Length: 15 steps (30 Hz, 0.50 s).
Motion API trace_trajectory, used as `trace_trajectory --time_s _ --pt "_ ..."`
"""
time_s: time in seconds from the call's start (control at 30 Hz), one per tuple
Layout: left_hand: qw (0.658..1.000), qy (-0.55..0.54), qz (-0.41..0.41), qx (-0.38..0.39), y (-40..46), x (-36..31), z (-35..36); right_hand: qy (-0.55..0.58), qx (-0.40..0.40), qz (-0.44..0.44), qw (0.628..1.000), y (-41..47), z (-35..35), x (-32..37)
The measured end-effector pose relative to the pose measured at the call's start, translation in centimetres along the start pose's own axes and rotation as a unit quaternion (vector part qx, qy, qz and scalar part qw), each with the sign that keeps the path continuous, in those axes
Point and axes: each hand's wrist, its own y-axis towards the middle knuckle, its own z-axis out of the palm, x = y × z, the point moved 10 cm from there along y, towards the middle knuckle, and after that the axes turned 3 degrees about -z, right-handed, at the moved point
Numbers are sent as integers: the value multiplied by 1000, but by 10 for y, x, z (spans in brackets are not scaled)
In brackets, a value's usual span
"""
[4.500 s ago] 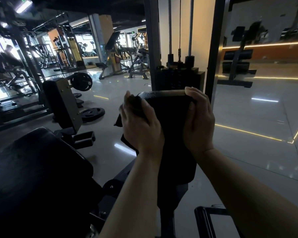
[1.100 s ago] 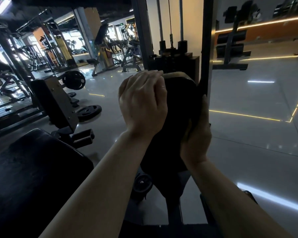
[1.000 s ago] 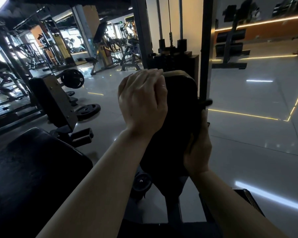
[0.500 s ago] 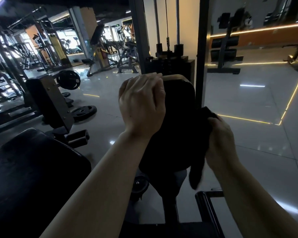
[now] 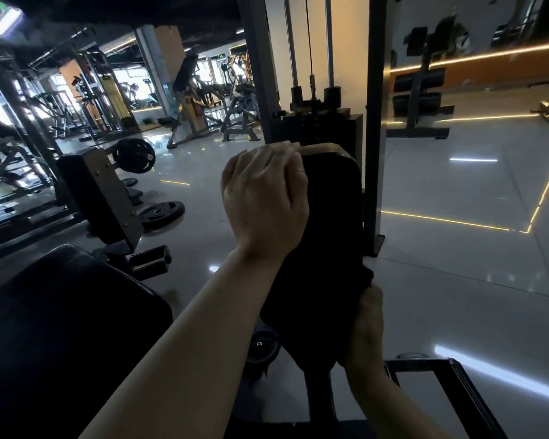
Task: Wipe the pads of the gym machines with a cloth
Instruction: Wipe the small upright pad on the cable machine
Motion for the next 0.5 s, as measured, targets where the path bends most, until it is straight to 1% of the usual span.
trace_trajectory --time_s 0.03,0.1,0.2,0.27,0.33,0.37,0.5 --pt "1000 -1 -1 1 0 0 0 -3 -3 -11 1000 5 2 12" --pt "1000 0 -1 3 0 1 0 12 -2 -63 998 22 8 54" --pt "1000 4 0 -5 0 0 0 54 24 -115 992 42 21 105" --pt "1000 8 6 -17 0 -3 -1 14 14 -134 991 38 21 100" --pt "999 14 13 -27 -1 -3 -1 -50 -24 -130 990 23 15 73" --pt "999 16 12 -30 -1 -3 -1 -63 -55 -117 990 14 10 57" --pt "999 10 9 -33 -1 -3 -1 -19 -148 -52 987 -5 6 15"
